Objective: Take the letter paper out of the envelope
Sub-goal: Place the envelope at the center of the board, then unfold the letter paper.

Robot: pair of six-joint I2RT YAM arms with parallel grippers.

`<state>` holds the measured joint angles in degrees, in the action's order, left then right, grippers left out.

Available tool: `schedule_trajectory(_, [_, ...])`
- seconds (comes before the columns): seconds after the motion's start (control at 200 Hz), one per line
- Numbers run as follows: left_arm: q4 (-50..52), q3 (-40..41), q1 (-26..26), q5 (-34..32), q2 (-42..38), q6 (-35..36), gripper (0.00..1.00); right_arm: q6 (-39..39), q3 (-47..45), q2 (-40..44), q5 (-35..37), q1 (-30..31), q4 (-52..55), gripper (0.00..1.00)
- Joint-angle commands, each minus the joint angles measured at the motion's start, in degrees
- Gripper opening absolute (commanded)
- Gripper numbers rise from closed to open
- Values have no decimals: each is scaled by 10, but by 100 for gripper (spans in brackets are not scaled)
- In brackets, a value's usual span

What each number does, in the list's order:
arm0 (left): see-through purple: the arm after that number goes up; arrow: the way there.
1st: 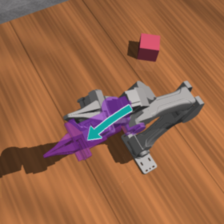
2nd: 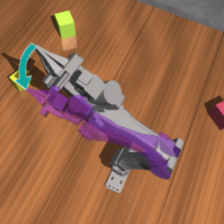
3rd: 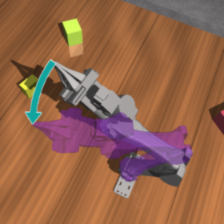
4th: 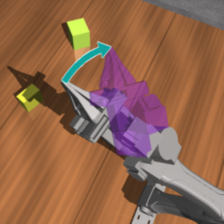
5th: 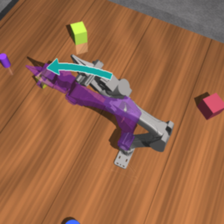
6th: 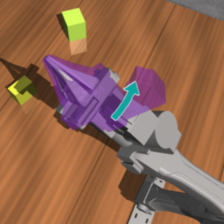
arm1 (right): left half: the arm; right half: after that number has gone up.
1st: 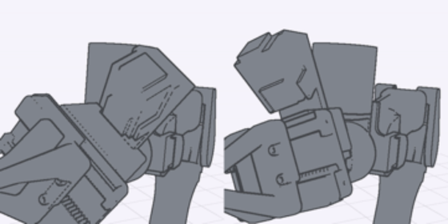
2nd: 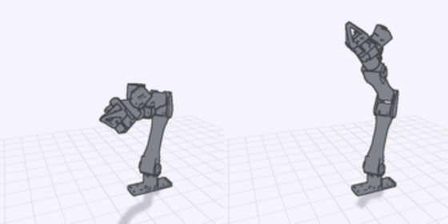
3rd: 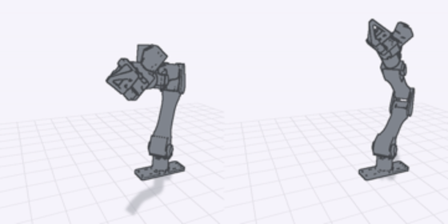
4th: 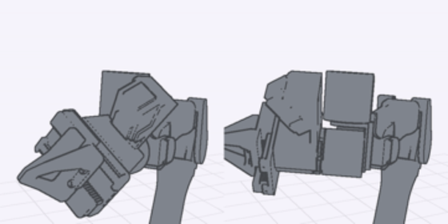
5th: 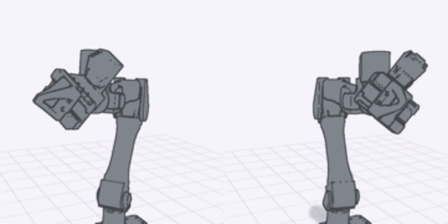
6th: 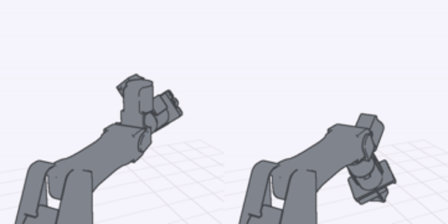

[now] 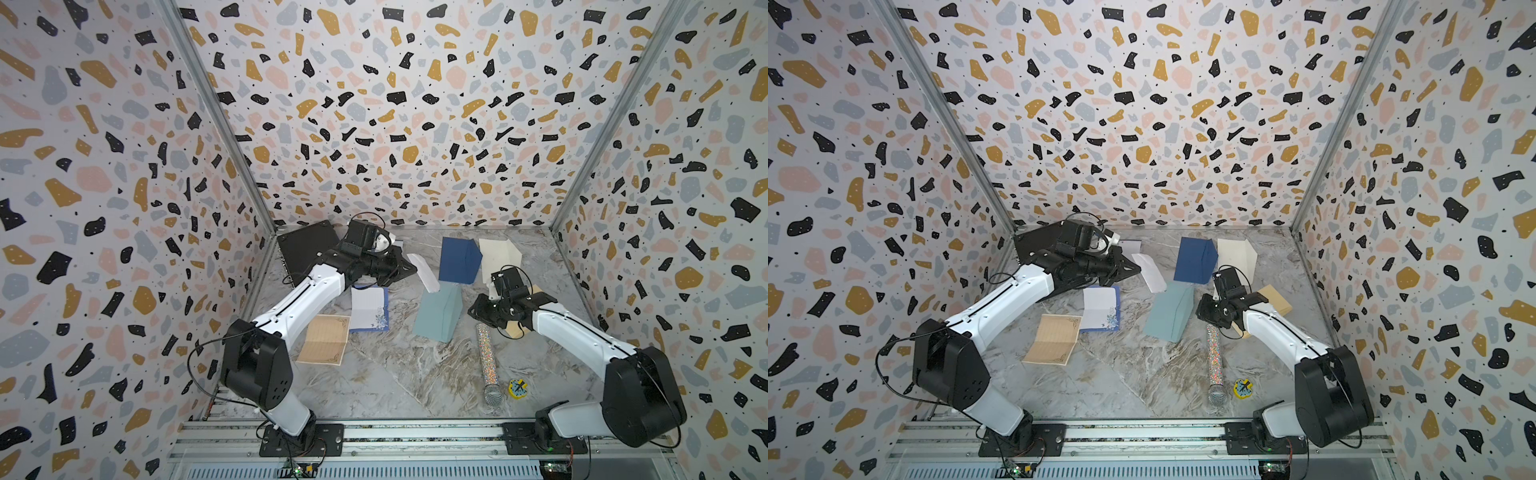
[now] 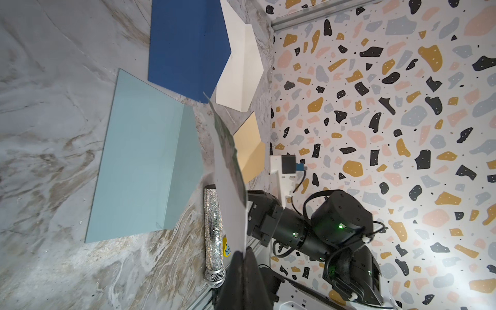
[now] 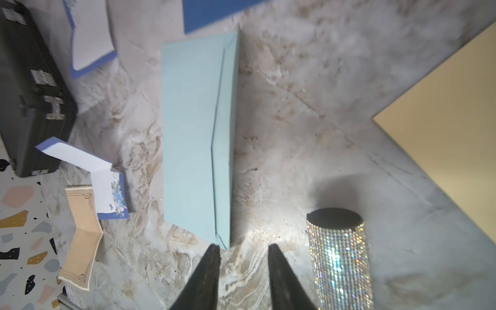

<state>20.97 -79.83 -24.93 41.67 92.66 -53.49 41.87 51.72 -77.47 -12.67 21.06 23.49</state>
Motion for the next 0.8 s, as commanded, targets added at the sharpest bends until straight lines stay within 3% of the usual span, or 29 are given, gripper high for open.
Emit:
schedule_trajectory(0.0, [-33, 0, -1, 33, 10, 12, 0, -14, 51, 50, 7, -2, 30, 41])
schedule_trajectory(0.135, [-53, -12, -2, 58, 25, 4, 0, 62, 65, 76, -79, -2, -46, 54])
schedule_trajectory(0.25, [-75, -20, -2, 78, 35, -10, 0, 131, 67, 68, -138, -2, -103, 59])
schedule_trajectory(0.481, [-133, -16, -2, 108, 46, -52, 0, 254, 35, 46, -195, -18, -207, 56])
schedule_trajectory(0.796, [-172, -5, -4, 120, 53, -82, 0, 266, 22, 34, -202, -22, -206, 51])
